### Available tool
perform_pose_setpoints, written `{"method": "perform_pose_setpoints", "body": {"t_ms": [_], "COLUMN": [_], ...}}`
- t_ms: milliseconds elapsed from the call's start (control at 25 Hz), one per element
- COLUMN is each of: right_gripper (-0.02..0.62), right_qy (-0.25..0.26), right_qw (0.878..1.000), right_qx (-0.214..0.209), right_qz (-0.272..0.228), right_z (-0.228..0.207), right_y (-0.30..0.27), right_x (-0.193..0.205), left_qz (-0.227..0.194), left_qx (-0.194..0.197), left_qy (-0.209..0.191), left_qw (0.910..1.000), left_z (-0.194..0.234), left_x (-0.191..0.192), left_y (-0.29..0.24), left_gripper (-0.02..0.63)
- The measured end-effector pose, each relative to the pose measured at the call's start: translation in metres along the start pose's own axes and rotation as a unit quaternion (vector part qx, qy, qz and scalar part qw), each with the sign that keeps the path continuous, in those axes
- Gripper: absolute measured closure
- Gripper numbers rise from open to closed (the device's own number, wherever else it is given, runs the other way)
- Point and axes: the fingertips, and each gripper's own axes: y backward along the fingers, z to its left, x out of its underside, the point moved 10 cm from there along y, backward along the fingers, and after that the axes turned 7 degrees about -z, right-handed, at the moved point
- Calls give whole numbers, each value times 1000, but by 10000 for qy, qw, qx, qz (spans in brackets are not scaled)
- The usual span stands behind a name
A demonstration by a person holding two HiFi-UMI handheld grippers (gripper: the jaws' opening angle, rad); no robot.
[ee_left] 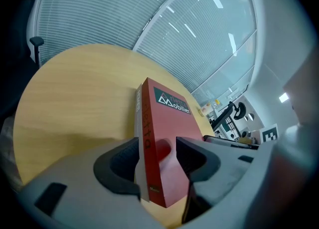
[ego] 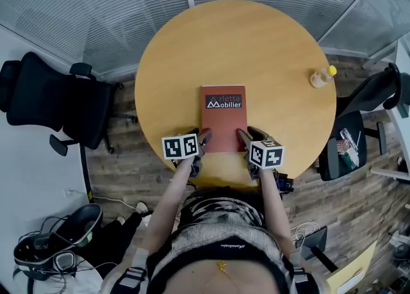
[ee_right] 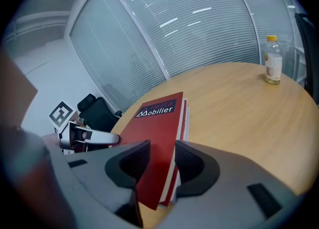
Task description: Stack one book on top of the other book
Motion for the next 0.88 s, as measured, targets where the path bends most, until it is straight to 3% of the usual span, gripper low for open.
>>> {"method": "perform_pose_setpoints", "body": {"t_ms": [560, 880], "right_gripper": [449, 449], "right_qy": [498, 1203], "right_qw": [9983, 9911], "right_qx": [165, -31], "right_qz": [-243, -563], "right_z": [8, 25], "right_y": [29, 52], "right_x": [-7, -14], "left_qz": [-344, -350], "left_qx": [-48, 307], "left_qy": [-620, -1027], "left_qw": [9975, 9936], "left_z": [-24, -51], "left_x": [-5, 5], "left_y": [29, 37], "left_gripper": [387, 410]}}
